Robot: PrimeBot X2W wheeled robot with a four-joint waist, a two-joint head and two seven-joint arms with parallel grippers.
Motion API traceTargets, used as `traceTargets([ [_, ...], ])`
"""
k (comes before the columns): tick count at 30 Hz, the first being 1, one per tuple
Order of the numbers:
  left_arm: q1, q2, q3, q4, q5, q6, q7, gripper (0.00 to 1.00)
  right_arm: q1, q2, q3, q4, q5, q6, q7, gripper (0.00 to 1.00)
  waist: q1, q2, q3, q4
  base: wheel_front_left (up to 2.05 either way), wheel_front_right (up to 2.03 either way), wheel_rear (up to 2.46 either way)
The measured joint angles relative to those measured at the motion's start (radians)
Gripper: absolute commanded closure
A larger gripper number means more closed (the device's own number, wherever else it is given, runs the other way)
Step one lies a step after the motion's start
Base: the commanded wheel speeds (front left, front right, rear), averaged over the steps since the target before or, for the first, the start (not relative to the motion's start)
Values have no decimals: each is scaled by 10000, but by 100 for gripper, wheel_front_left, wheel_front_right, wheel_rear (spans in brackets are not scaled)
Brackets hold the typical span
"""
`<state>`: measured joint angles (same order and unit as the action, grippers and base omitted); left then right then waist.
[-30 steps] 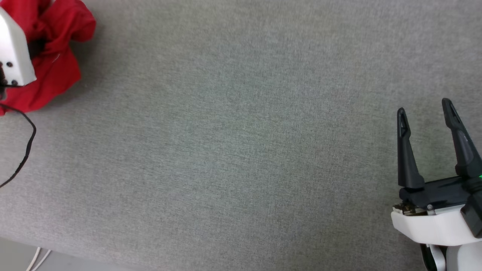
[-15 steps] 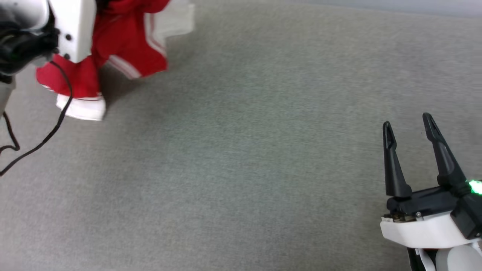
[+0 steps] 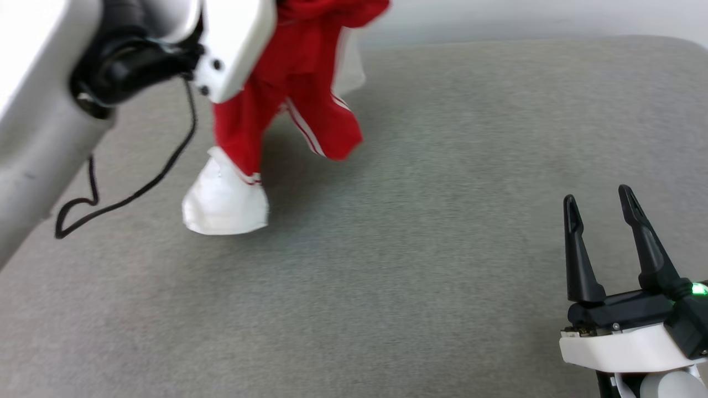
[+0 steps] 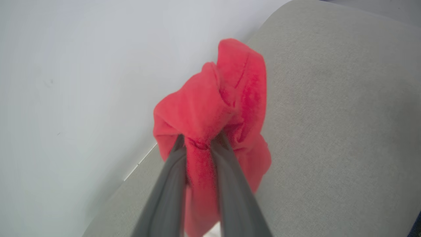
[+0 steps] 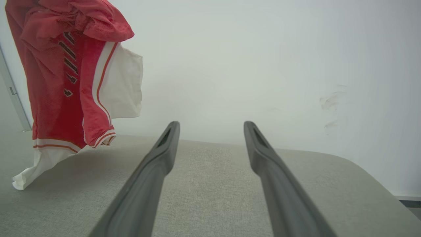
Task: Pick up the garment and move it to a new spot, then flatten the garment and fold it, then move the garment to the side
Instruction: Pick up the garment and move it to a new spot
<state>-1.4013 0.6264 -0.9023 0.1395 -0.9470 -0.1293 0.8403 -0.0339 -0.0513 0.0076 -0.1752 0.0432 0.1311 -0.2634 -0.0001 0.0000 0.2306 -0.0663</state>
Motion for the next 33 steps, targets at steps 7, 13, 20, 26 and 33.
traceTargets([
  [7, -27, -614, -709, -176, -403, 0, -573, 100, 35, 0, -82, 81, 115, 0, 0, 0, 0, 0, 4, -732, 0, 0, 0],
  [13, 903, -899, -1870, -25, -535, 0, -1252, 100, 21, 4, -113, 161, 119, 0, 0, 0, 0, 0, 242, -858, 0, 0, 0],
  [20, 2373, -1118, -3244, 301, -713, 2, -2341, 100, -31, 2, -228, 267, 117, 0, 0, 0, 1, 0, 512, -778, 0, 0, 0],
  [26, 4256, -1394, -3743, 430, -499, 2, -2569, 100, -65, 4, -314, 424, 117, 0, 0, 0, 1, 0, 640, -654, 0, 0, 0],
  [33, 6196, -1806, -3657, 79, 454, 2, -1916, 100, -129, 2, -326, 512, 119, 0, 0, 0, 1, 0, 699, -568, 0, 0, 0],
])
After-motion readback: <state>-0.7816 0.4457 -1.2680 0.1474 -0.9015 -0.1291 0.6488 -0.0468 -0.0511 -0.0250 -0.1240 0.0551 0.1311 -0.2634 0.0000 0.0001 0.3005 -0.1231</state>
